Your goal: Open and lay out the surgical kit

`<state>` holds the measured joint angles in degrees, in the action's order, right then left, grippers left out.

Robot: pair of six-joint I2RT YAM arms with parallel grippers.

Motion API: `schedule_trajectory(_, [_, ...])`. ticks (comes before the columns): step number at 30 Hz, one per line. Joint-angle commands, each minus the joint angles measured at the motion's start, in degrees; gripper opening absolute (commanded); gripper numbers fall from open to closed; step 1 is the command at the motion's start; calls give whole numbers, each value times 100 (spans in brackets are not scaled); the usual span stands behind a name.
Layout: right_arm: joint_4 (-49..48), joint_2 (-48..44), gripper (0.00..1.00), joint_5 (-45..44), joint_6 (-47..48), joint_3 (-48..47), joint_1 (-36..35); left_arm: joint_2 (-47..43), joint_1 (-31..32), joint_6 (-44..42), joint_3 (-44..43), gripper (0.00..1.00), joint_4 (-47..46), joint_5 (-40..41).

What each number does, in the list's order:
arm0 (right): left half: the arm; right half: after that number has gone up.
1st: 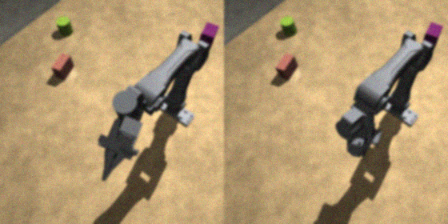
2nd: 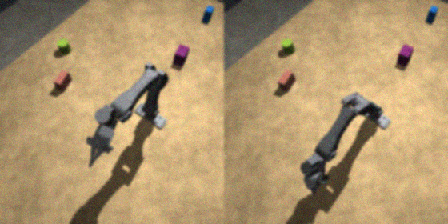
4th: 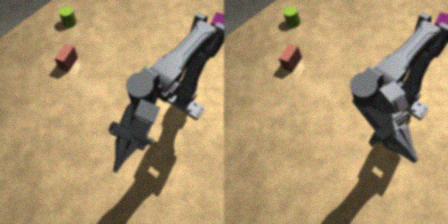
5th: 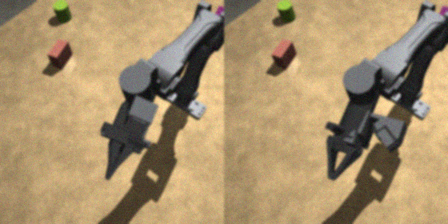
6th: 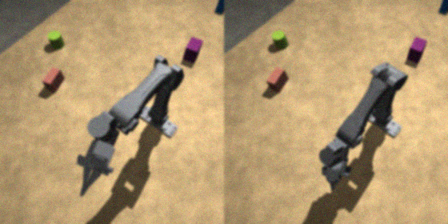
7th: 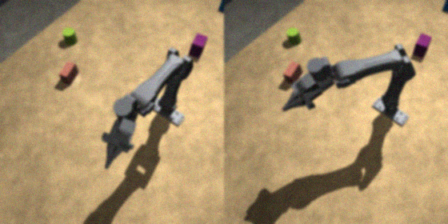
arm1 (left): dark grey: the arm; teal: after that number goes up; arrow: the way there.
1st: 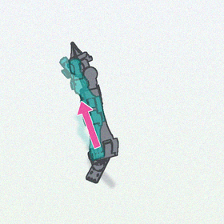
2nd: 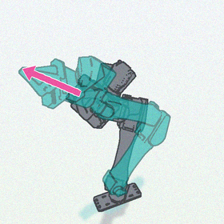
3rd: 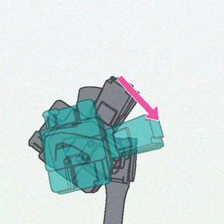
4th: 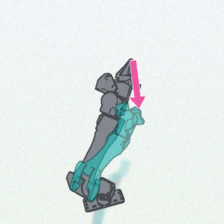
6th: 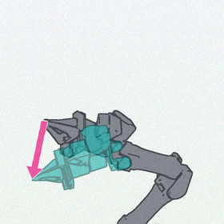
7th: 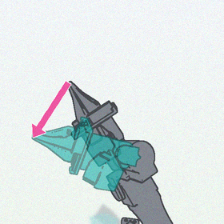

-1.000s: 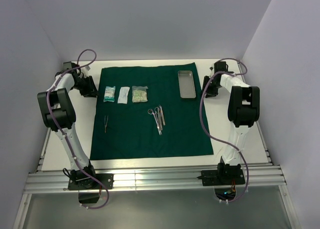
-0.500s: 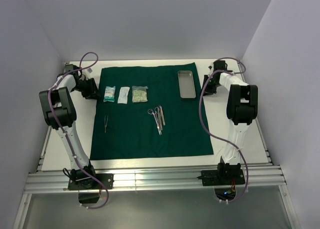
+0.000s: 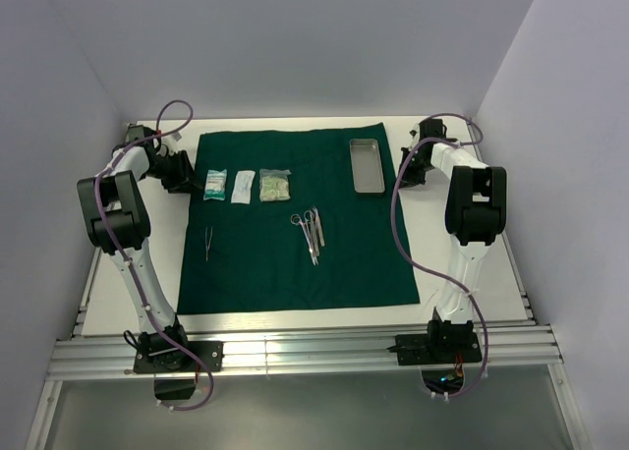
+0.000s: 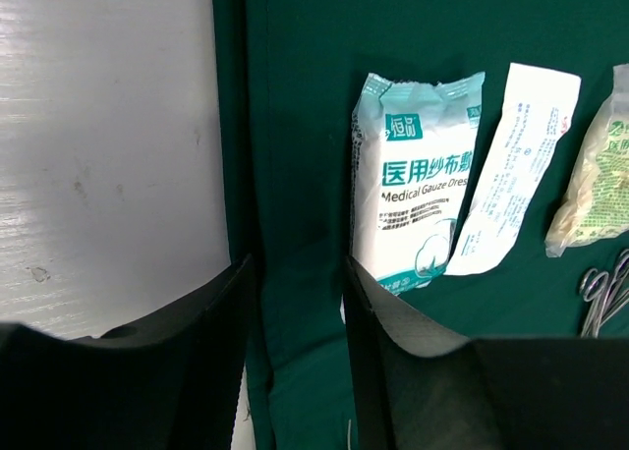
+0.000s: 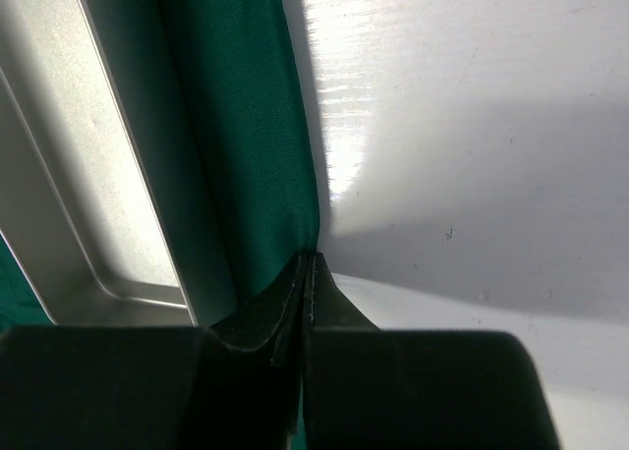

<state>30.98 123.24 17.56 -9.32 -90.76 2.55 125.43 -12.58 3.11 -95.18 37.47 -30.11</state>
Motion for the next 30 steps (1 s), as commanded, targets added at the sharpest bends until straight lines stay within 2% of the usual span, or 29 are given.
schedule_trajectory(1, [13,60,0,151,-35,-161,-52,26,1,67,-300,46,-162,40])
schedule_trajectory(10, [4,42,0,195,-52,-170,-79,-88,-8,49,-177,44,-258,743])
schedule_trajectory(19, [-13,25,0,213,-79,-161,-70,201,36,-127,-308,41,41,690])
schedule_trajectory(23, [-13,33,0,230,-105,-187,-79,280,150,-127,-309,35,32,752])
schedule_trajectory(27, [-22,60,0,248,-122,-223,-79,324,168,-22,-352,19,-47,814])
schedule_trajectory(30, [-48,77,0,256,-158,-232,-79,395,168,49,-440,11,-38,788])
